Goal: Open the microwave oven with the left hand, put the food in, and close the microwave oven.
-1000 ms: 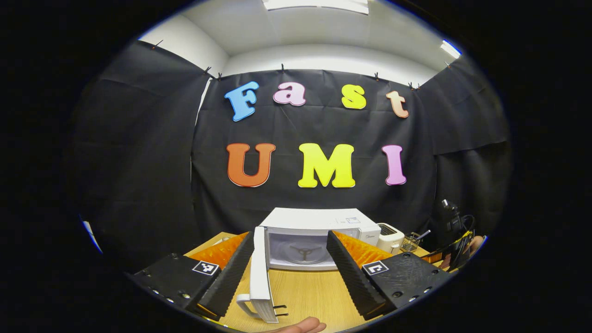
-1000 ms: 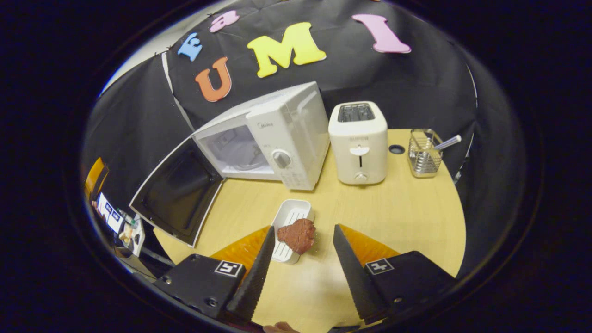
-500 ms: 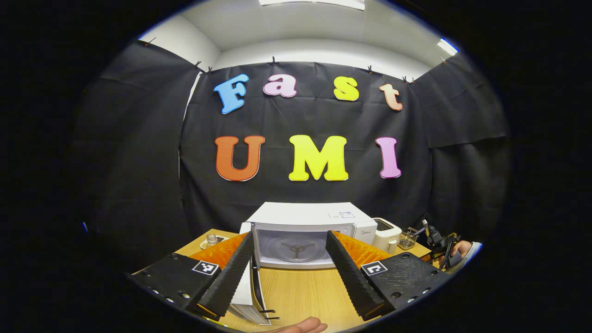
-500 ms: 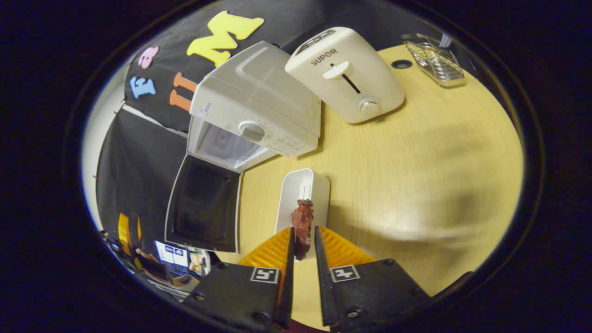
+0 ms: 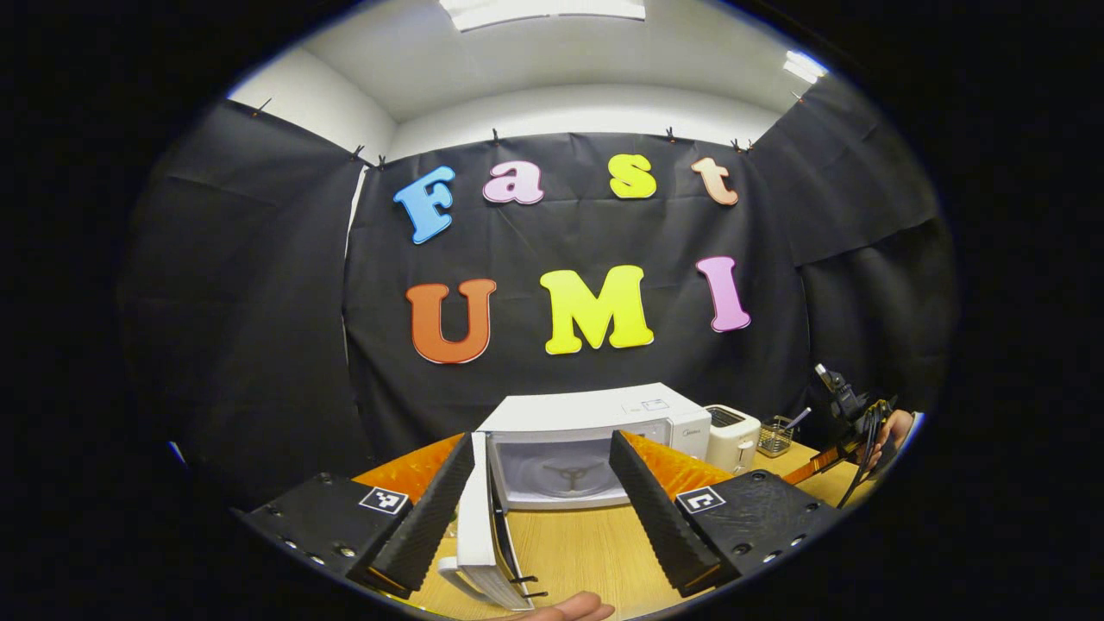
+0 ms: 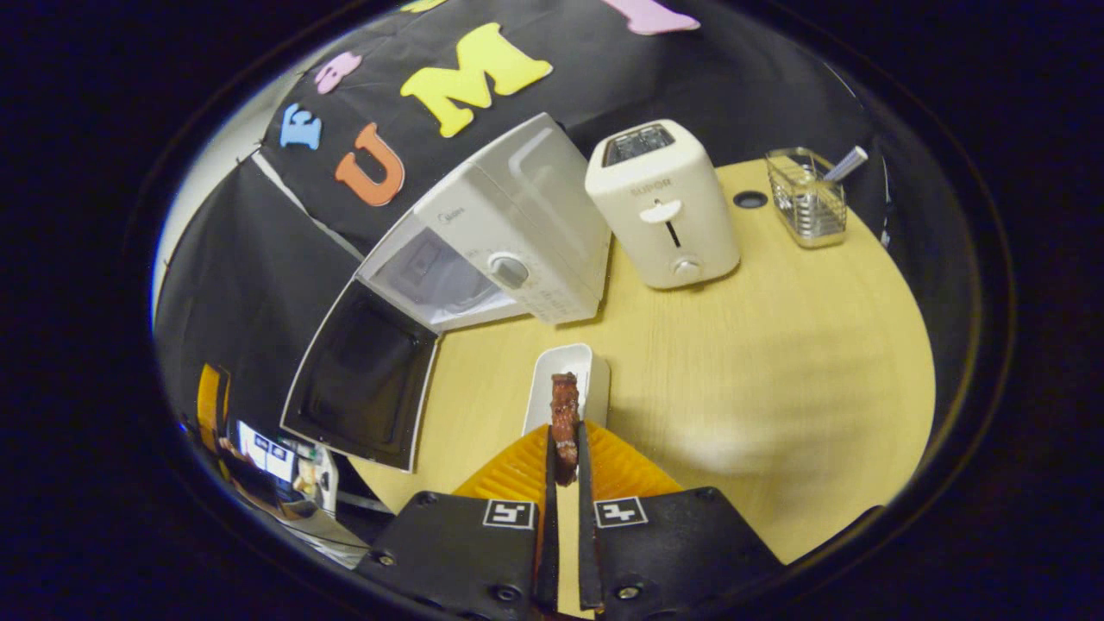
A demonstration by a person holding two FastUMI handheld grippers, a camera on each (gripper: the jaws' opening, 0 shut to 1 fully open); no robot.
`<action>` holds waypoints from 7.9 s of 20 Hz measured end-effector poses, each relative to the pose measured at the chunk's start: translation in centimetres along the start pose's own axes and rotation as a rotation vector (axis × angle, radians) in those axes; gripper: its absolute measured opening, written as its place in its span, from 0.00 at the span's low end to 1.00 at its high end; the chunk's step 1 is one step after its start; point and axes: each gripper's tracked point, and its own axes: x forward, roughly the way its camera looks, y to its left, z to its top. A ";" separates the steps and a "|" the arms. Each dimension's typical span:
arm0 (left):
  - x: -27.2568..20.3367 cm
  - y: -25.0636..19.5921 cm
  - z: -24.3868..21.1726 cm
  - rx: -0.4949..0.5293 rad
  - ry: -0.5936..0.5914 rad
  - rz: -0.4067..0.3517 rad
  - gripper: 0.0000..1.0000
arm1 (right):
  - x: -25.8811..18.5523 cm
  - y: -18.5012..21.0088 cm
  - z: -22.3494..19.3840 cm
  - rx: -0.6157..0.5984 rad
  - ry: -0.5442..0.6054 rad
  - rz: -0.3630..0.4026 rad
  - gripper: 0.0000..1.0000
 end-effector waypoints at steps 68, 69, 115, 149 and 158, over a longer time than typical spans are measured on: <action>-4.2 15.6 -11.5 -0.129 0.194 0.145 0.95 | 8.6 19.0 9.0 -0.153 -0.811 -0.185 0.88; -4.1 16.7 -12.0 -0.133 0.193 0.187 0.95 | 6.4 18.7 8.7 -0.164 -0.823 -0.193 0.88; 11.2 -9.5 -19.5 -0.207 0.300 -0.386 0.00 | -19.1 11.7 5.6 -0.297 -0.940 -0.312 0.88; 24.5 -14.4 -20.8 -0.154 0.294 -0.352 0.02 | -15.1 6.5 9.7 -0.242 -0.889 -0.280 0.88; 24.4 -15.3 -20.9 -0.214 0.321 -0.404 0.02 | -17.1 8.8 7.7 -0.255 -0.883 -0.315 0.88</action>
